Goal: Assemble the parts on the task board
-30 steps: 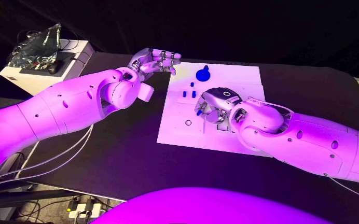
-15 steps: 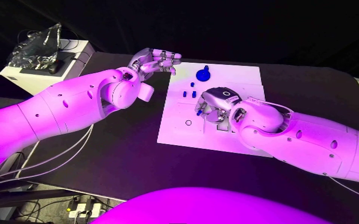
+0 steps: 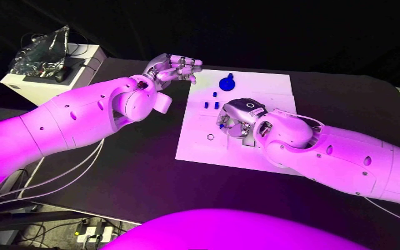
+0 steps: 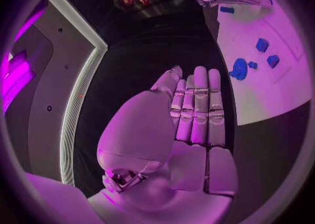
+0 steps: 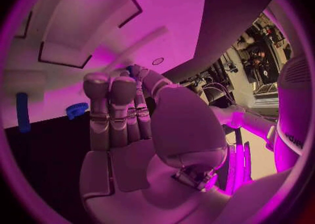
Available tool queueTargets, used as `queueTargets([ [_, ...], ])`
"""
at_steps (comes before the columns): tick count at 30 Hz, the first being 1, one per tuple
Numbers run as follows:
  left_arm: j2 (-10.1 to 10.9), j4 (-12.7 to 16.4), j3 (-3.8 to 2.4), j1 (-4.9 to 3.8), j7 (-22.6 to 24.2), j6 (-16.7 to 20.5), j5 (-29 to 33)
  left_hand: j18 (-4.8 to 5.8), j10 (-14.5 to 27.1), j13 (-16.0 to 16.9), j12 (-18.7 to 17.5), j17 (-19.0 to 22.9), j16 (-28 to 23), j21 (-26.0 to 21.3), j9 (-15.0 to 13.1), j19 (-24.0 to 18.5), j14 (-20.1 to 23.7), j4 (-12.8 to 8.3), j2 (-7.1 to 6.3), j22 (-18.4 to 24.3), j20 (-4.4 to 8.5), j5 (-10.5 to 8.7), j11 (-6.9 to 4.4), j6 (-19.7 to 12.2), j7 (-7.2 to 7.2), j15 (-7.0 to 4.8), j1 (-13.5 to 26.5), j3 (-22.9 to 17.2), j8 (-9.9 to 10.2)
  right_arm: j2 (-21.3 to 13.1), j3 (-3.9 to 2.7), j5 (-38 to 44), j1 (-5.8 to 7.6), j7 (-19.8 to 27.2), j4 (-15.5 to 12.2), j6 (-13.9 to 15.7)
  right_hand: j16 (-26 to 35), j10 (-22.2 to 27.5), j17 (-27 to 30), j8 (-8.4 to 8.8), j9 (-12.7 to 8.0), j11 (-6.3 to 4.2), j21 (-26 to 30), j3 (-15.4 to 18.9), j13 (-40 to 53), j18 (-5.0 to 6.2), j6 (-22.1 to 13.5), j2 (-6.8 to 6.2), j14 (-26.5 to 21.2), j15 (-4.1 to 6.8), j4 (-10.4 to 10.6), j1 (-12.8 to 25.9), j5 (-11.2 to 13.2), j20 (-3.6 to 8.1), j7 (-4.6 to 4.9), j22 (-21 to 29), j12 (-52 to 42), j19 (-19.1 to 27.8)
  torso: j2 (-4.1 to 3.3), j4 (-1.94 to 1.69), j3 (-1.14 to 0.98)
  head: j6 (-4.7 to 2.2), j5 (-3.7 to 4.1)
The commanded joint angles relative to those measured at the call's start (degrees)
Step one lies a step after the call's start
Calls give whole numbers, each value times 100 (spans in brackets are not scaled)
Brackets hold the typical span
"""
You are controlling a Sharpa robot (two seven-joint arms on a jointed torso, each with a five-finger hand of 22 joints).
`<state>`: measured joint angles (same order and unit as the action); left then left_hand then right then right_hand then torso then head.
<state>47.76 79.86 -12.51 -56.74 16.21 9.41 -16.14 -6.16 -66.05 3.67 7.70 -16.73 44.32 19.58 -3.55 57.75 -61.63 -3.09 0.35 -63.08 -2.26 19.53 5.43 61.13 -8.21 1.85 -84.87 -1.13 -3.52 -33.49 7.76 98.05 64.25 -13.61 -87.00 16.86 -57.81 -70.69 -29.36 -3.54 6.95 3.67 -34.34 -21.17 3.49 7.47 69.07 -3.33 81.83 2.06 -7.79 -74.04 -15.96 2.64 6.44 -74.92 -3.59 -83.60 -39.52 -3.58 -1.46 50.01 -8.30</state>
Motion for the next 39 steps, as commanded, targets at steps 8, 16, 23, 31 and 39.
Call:
queueTargets([
  [8,-3,9,-6,0,13,-42,28,29,3,-7,-27,-9,-38,-26,-9,36,-36,-16,23,-5,11,10,20,14,-12,1,48,-5,-18,-72,27,14,-41,75,-45,249,40,335,18,-8,-230,94,354,249,-11,170,-154,-268,-50,-70,88,71,-132,-41,44,-333,20,-244,2,8,-6,-1,-13],
  [16,-4,0,-6,0,4,-43,28,30,9,-7,-28,-9,-40,-54,-9,46,-39,7,25,-15,6,-4,21,12,-11,3,75,9,-17,-193,27,-34,-45,88,-138,829,376,1065,144,-16,-291,232,1987,1726,-9,408,-823,-551,-31,-150,608,-143,-572,-140,-29,253,-21,-229,6,11,-9,-1,4],
  [23,-10,-50,-6,1,21,-110,28,23,11,-7,-27,-11,-35,-63,-9,75,-45,7,24,-15,10,-1,22,6,-15,2,60,13,-17,-356,4,-96,-46,85,-243,1206,440,1192,69,-2,-292,262,2064,2041,-11,448,-1000,-771,4,-171,1417,-623,-605,-160,-42,580,-17,-278,3,15,-13,-32,28],
  [31,-9,-80,-6,1,51,-170,28,24,17,-7,-29,-9,-43,-81,-9,71,-33,3,11,-14,7,1,25,0,-14,5,53,24,-17,-833,-148,-572,66,172,-473,1140,227,865,-41,-1,-296,182,1341,1997,-15,369,-949,-593,19,-124,1090,-567,-590,-114,-5,396,-12,-297,13,4,4,-71,70],
  [39,-11,-87,-6,1,61,-181,28,27,14,-7,-27,-8,-44,-89,-9,69,-32,7,8,-16,5,2,23,0,-11,5,56,32,-16,-1331,-206,-955,458,195,-393,416,-19,484,-126,-2,-297,101,539,1942,-8,243,-882,-433,-30,-85,595,-332,-550,-71,-19,-46,1,-299,9,41,-4,-188,169],
])
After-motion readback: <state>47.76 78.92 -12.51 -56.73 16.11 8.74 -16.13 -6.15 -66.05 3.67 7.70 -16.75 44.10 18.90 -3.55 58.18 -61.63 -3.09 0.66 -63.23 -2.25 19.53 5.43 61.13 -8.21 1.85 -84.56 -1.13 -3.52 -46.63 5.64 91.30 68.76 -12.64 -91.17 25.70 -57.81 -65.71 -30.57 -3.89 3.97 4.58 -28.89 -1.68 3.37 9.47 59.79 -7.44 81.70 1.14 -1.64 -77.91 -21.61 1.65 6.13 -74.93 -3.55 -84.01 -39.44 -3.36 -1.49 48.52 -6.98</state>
